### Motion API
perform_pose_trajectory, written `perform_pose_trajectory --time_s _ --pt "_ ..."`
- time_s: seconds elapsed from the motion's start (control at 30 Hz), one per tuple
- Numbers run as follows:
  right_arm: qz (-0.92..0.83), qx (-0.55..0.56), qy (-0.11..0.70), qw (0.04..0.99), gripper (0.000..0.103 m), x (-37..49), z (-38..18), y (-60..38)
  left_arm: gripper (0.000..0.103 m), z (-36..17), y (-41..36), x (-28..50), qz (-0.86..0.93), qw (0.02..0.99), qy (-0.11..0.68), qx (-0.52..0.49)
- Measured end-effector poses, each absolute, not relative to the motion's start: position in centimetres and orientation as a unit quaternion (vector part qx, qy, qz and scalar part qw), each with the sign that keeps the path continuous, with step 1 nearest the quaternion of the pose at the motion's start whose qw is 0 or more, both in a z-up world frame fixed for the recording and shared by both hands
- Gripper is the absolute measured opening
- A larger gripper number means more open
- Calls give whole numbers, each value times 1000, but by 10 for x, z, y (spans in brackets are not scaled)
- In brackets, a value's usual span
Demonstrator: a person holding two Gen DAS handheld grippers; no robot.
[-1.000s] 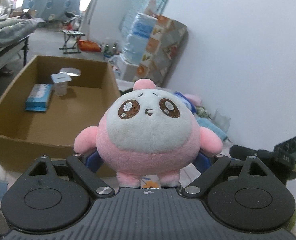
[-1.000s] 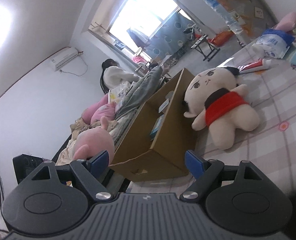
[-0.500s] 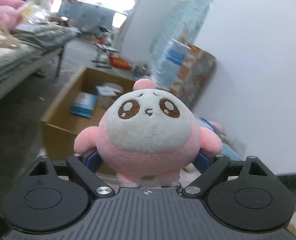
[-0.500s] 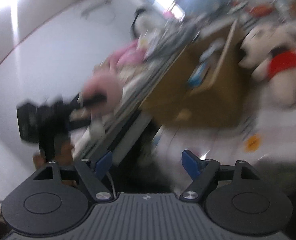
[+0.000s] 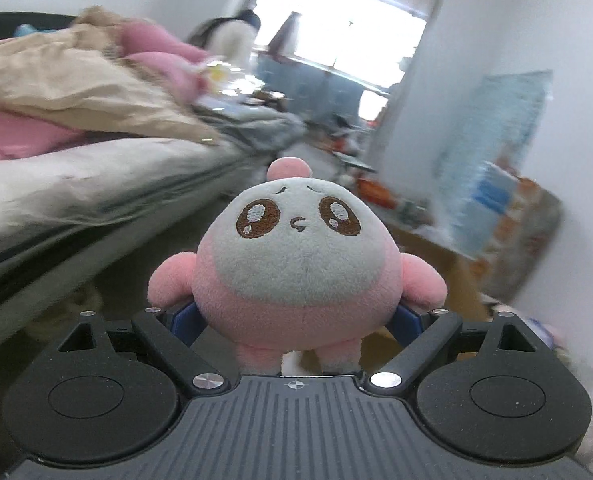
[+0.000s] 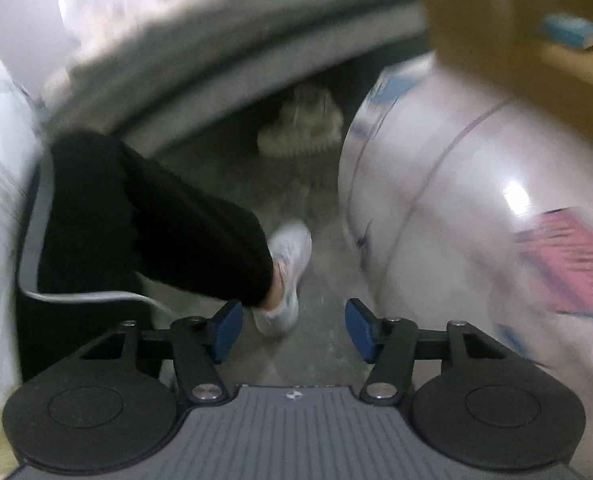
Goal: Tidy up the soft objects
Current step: 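Carry the plush in the left tool while the right tool carries the gold tea box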
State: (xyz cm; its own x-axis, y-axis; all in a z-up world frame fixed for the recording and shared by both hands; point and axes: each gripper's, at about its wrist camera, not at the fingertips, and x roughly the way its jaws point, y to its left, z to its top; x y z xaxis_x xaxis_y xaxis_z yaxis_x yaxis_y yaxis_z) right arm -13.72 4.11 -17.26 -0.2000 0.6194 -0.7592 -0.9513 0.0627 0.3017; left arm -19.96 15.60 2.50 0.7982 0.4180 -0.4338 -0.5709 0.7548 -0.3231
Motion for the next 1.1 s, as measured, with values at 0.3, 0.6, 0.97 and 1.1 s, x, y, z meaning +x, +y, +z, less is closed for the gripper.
perform_pose_trajectory --time_s 0.3,0.6,0.97,1.1 --pt "607 -332 449 566 27 -164 -289 116 91 -30 218 -217 312 889 179 -285" --pt "569 -459 367 575 27 -183 -361 179 91 -64 260 -228 349 864 209 -297" --pt "481 -506 310 645 32 -164 -444 163 91 -96 283 -219 335 858 219 -321" --pt "467 -520 315 642 37 -151 -461 159 91 -104 287 -219 326 857 223 -332"
